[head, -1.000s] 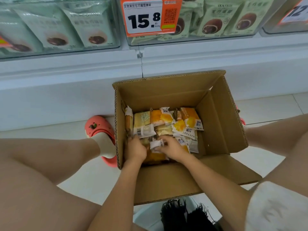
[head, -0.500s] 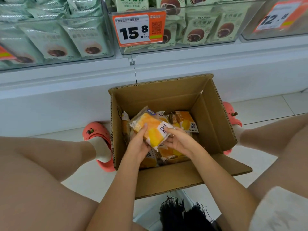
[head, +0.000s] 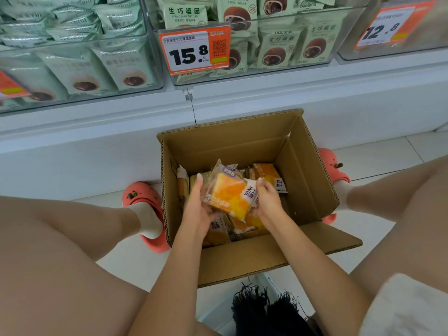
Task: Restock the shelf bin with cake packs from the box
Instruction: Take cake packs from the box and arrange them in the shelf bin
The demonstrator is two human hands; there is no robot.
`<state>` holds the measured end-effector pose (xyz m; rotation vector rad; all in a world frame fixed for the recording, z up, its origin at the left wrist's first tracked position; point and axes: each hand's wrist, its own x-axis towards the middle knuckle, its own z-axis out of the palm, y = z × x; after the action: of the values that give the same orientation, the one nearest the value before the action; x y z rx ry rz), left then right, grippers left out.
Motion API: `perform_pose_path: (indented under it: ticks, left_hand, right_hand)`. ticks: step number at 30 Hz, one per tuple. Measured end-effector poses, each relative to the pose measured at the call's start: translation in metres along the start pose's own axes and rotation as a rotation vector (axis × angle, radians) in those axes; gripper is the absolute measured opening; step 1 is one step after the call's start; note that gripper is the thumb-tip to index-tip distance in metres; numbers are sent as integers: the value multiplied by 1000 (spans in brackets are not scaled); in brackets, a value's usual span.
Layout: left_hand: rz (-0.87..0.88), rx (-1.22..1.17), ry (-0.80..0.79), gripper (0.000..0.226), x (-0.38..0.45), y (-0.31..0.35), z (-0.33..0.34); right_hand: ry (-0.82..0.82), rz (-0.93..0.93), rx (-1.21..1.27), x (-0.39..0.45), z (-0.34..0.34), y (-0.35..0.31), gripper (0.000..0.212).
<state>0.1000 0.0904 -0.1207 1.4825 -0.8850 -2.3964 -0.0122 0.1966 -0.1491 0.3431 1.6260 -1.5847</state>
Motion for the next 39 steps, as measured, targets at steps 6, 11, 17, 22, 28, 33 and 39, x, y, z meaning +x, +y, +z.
perform_pose_path:
  ticks: [6, 11, 17, 22, 28, 33, 39]
  left_hand:
    - [291, 476, 70, 16, -3, 7, -3]
    - [479, 539, 101, 22, -1, -1, -3]
    - [446, 450, 161, 34, 1, -6, -4]
    - [386, 375, 140, 36, -1, -6, 3]
    - [313, 223, 227, 34, 1, -4, -3]
    - [311, 82, 297, 36, 0, 7, -2]
    - [299, 80, 300, 34, -1, 2, -5]
  right_hand:
    - [-31, -120, -56, -2, -8, -10, 20]
    - [-17, -92, -39, -4, -4, -7, 18]
    - [52, -51, -4, -4, -2, -9, 31]
    - [108, -92, 37, -7, -1, -9, 32]
    - [-70, -47, -138, -11, -10, -13, 35]
    - [-110, -215, -391, -15, -3, -5, 31]
    - [-50, -356, -627, -16, -1, 2, 20]
